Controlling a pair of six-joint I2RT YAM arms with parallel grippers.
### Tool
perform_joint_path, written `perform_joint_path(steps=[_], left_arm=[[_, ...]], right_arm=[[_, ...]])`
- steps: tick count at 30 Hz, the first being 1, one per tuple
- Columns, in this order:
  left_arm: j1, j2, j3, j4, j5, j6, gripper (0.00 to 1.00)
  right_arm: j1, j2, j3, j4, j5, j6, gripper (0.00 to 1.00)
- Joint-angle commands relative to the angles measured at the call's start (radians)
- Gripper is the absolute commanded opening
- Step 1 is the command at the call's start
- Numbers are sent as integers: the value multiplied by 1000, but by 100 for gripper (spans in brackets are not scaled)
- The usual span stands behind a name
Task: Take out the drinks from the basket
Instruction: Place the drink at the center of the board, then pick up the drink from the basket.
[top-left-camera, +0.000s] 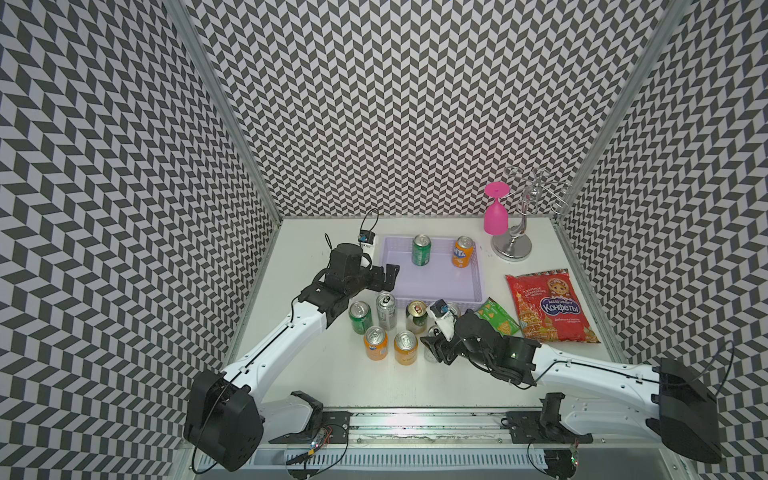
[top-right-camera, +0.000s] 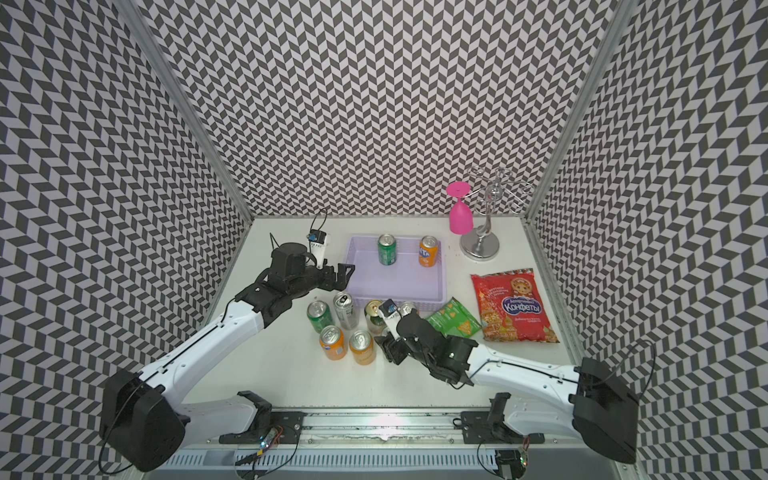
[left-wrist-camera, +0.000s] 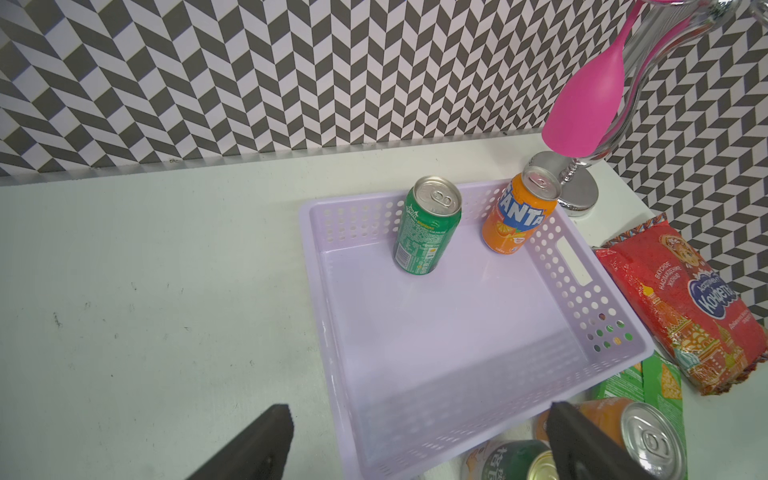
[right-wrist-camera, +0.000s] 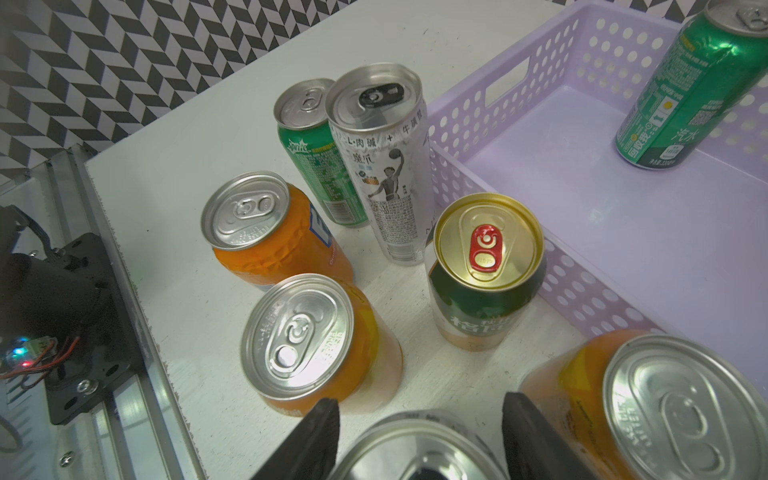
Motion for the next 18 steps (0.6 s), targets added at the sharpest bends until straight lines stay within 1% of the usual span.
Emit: perform_joint_path(steps=[1, 9, 16, 18], left_arm=[[6, -6, 21, 17, -6, 13, 99], [5, -4, 24, 16, 1, 13, 99], [6, -4, 29, 20, 11, 12, 99], [6, -3, 30, 22, 12, 9, 99]], right_arm=[[5, -5, 10, 100, 18, -2, 68], [5, -39, 47, 52, 20, 14, 76], [2, -106, 108, -19, 62, -10, 88], [-8, -127, 120, -27, 74, -22, 92]])
